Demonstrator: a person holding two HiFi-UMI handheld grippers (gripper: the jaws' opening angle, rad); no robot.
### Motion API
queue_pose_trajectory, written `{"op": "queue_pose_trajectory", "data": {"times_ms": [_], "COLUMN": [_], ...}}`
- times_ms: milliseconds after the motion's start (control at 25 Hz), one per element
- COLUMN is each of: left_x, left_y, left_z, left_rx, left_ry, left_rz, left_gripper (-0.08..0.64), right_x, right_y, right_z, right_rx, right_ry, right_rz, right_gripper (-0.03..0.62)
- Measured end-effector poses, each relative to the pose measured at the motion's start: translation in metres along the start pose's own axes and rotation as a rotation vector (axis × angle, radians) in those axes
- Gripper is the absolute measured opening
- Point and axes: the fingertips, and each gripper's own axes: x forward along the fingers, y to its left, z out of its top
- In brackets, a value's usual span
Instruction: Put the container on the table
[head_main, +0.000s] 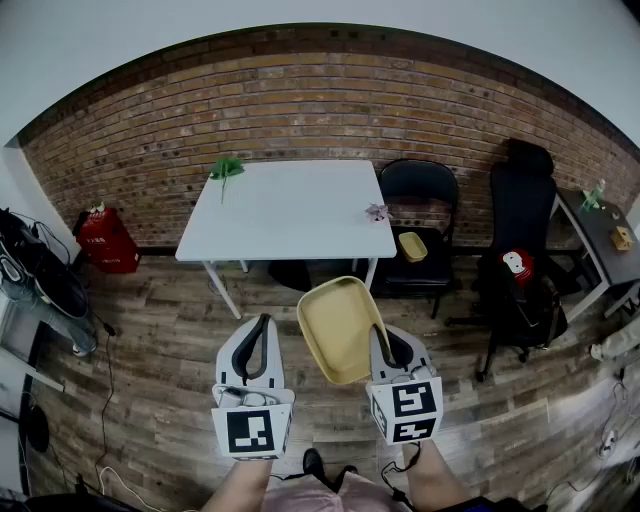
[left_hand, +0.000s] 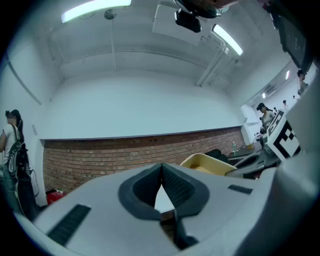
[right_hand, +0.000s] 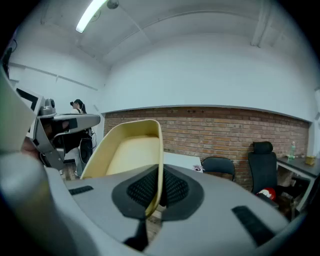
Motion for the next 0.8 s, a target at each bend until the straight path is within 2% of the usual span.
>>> {"op": "queue_pose_trajectory", "data": {"times_ms": [360, 800], "left_x": [0.008, 0.015], "left_y": [0.012, 0.051], "left_z": [-0.009, -0.024], "left_rx": [0.003, 0.017], "left_ry": [0.006, 0.021], "left_rz": [-0.006, -0.018], "left_gripper": [0.011, 0.011], "right_x": [0.014, 0.044], "right_y": [0.0, 0.003], "right_z": [0.0, 0.015], "right_rx": [0.011, 0.03], "right_ry": [-0.005, -0.024], "right_rz": [-0.016, -0.071], "right_gripper": [0.003, 0.003]}}
